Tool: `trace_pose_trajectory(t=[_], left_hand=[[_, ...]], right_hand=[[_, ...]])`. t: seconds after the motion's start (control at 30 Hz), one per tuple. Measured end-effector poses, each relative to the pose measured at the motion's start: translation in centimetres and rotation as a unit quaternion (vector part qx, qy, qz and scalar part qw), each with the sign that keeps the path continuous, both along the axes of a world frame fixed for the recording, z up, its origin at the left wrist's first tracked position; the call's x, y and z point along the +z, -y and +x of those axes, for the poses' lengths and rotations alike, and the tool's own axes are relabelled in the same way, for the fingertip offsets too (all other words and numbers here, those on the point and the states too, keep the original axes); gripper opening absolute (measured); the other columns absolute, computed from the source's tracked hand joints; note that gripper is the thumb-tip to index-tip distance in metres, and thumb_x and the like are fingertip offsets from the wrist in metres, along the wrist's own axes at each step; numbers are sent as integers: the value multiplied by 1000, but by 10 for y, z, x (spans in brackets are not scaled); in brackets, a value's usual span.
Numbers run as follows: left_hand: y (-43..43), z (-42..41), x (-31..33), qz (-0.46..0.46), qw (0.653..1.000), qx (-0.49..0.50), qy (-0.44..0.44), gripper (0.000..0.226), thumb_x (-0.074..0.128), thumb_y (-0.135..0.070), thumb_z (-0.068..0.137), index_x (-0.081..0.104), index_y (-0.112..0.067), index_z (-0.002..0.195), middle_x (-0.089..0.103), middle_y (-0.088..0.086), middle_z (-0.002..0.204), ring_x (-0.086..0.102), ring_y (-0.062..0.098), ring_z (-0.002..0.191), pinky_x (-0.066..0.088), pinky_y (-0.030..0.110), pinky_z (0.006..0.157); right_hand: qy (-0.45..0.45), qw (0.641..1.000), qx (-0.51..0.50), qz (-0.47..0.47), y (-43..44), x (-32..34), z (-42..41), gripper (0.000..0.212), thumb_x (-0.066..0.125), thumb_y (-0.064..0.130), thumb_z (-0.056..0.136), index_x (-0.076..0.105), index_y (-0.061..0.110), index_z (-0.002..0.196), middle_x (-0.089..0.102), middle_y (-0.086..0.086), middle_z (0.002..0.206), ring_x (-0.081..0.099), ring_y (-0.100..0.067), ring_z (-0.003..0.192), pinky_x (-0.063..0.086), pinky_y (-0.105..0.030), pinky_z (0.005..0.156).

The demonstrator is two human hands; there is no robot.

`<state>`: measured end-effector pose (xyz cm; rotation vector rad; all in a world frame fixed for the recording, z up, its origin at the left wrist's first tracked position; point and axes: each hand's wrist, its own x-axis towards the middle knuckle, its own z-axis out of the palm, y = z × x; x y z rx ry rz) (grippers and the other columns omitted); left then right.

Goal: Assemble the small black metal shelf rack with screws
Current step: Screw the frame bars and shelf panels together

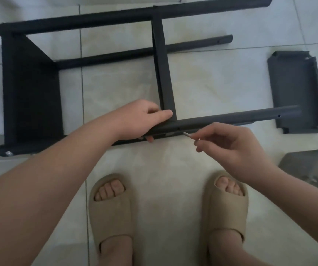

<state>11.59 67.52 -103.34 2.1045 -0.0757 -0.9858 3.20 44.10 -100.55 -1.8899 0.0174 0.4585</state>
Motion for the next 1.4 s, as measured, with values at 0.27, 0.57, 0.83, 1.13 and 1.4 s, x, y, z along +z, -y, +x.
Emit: trace_pose_trajectory(t=[0.27, 0.57, 0.83, 1.13, 1.4], left_hand=[[9, 6, -1, -35, 997, 47, -46, 27, 66, -36, 94, 73, -10, 89, 73, 4, 65, 73, 16, 61, 59, 32, 62], [16, 8, 0, -46, 993, 74, -74, 26, 70, -40, 90, 78, -16, 84, 67, 8, 65, 66, 19, 54, 51, 29, 55], [15, 8, 1, -53, 991, 71, -96, 26, 70, -45, 90, 79, -22, 84, 68, 8, 68, 65, 18, 53, 51, 30, 56], [8, 9, 4, -60, 992, -16, -114, 25, 76, -32, 86, 76, -13, 102, 71, 11, 81, 64, 13, 63, 51, 32, 64], [6, 5, 2, -80, 992, -2, -98, 25, 76, -22, 86, 71, -18, 111, 71, -10, 71, 65, 9, 61, 51, 23, 58]], right_hand=[[32, 998, -42, 19, -4, -8, -6, 22, 70, 17, 85, 75, 37, 92, 75, 2, 84, 72, -18, 81, 57, -27, 79], [30, 999, -42, 5, -10, -9, -10, 29, 72, -2, 89, 75, 27, 94, 75, 2, 84, 72, -18, 82, 57, -26, 80], [21, 999, -30, -8, -17, -6, -8, 25, 72, 1, 89, 75, 25, 96, 74, 7, 83, 72, -15, 85, 56, -22, 82], [40, 998, -38, -16, -19, -6, -9, 30, 72, -3, 87, 75, 26, 95, 73, 7, 83, 71, -14, 84, 54, -19, 80], [87, 994, -25, -56, -20, -3, -8, 29, 73, -3, 87, 74, 25, 96, 73, 7, 87, 70, -9, 84, 50, -12, 79]])
